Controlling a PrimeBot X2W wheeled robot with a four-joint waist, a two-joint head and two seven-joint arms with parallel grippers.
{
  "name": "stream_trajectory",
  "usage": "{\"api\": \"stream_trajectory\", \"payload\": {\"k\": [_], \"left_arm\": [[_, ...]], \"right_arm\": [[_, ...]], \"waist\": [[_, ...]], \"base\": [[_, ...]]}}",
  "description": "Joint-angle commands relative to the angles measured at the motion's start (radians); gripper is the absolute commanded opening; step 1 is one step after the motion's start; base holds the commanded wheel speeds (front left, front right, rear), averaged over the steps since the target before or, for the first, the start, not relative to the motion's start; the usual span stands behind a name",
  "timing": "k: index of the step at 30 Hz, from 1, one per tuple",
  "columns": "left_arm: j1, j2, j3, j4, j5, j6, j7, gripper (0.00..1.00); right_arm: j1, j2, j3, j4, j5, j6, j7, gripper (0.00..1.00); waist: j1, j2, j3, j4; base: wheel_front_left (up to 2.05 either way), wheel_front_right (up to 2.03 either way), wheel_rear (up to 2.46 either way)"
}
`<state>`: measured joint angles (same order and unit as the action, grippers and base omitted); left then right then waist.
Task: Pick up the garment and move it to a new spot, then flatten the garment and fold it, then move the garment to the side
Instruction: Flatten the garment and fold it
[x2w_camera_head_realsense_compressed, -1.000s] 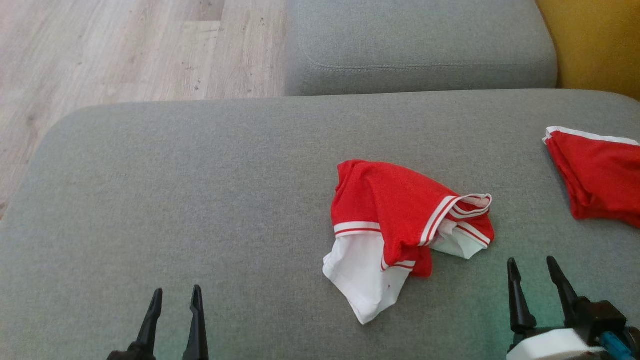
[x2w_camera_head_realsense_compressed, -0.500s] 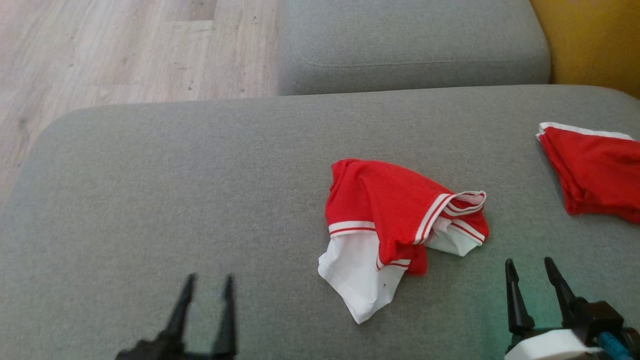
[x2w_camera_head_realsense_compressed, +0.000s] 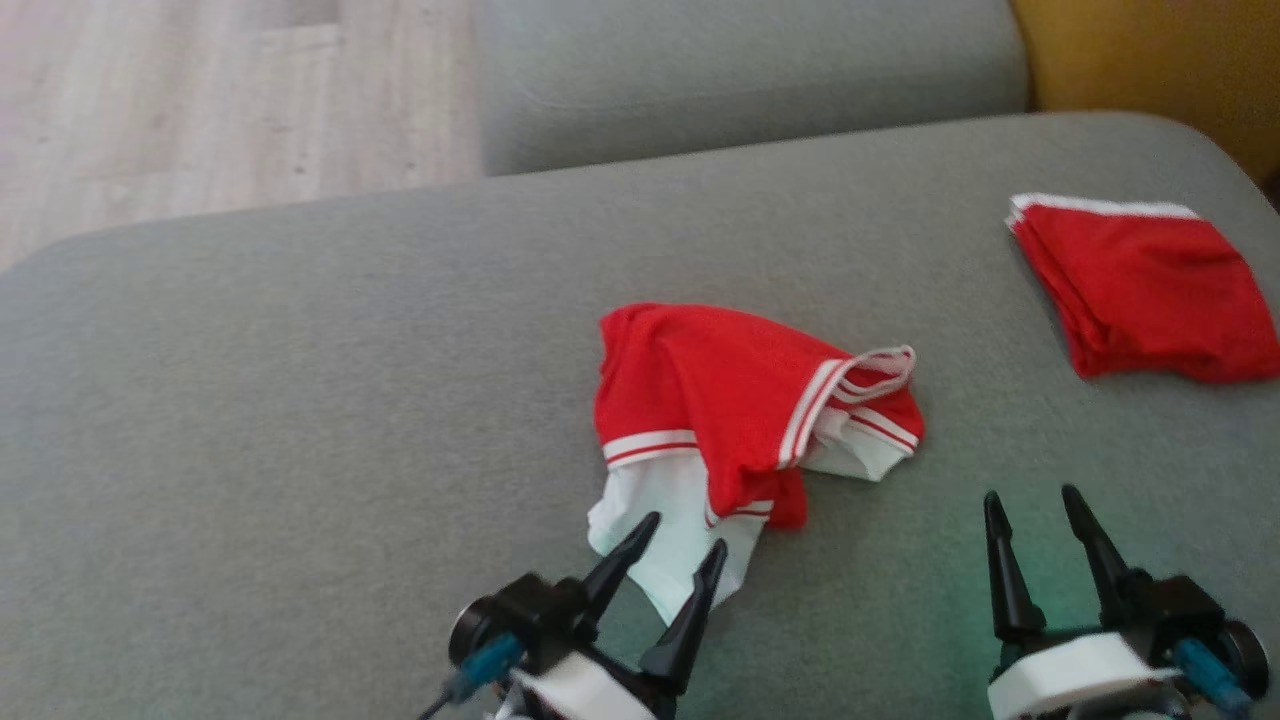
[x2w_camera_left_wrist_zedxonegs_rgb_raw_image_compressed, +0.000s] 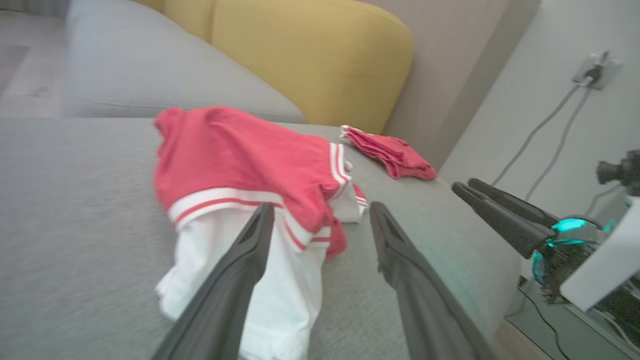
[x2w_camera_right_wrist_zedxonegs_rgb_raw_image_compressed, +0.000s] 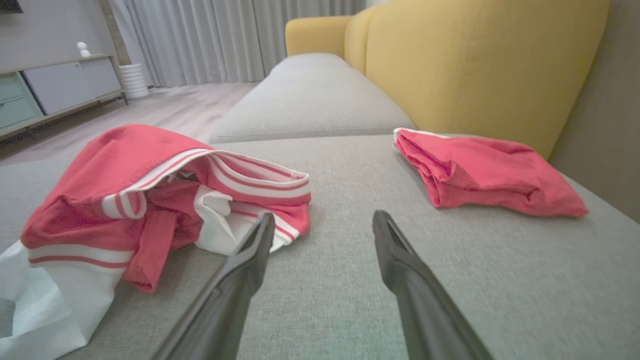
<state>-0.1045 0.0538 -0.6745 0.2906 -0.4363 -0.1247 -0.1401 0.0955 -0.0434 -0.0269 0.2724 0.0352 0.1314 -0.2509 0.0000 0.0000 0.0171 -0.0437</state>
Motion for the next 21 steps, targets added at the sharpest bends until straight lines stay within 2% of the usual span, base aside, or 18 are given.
{"api": "stream_trajectory", "payload": {"k": [1, 6, 10, 19, 21], "left_arm": [[-0.064, -0.003, 0.013, -0.007, -0.017, -0.005, 0.001, 1.00], [-0.157, -0.004, -0.048, 0.097, -0.078, 0.011, -0.007, 1.00], [-0.219, -0.004, -0.073, 0.171, -0.108, 0.055, -0.020, 1.00], [-0.293, -0.004, -0.128, 0.276, -0.176, 0.079, -0.056, 1.00], [-0.310, -0.004, -0.134, 0.297, -0.191, 0.083, -0.065, 0.38]], "right_arm": [[-0.052, -0.007, 0.028, -0.031, 0.005, -0.001, -0.011, 1.00], [-0.072, -0.007, 0.034, -0.030, 0.018, -0.001, -0.011, 1.00], [-0.079, -0.007, 0.035, -0.027, 0.024, -0.001, -0.011, 1.00], [-0.087, -0.007, 0.037, -0.022, 0.032, -0.001, -0.011, 1.00], [-0.089, -0.007, 0.036, -0.021, 0.031, -0.001, -0.011, 1.00]], "waist": [[0.0000, 0.0000, 0.019, -0.026], [0.0000, 0.0000, 0.049, -0.072], [0.0000, 0.0000, 0.061, -0.101], [0.0000, 0.0000, 0.073, -0.129], [0.0000, 0.0000, 0.073, -0.130]], "base": [[0.00, 0.00, 0.00], [0.00, 0.00, 0.00], [0.00, 0.00, 0.00], [0.00, 0.00, 0.00], [0.00, 0.00, 0.00]]}}
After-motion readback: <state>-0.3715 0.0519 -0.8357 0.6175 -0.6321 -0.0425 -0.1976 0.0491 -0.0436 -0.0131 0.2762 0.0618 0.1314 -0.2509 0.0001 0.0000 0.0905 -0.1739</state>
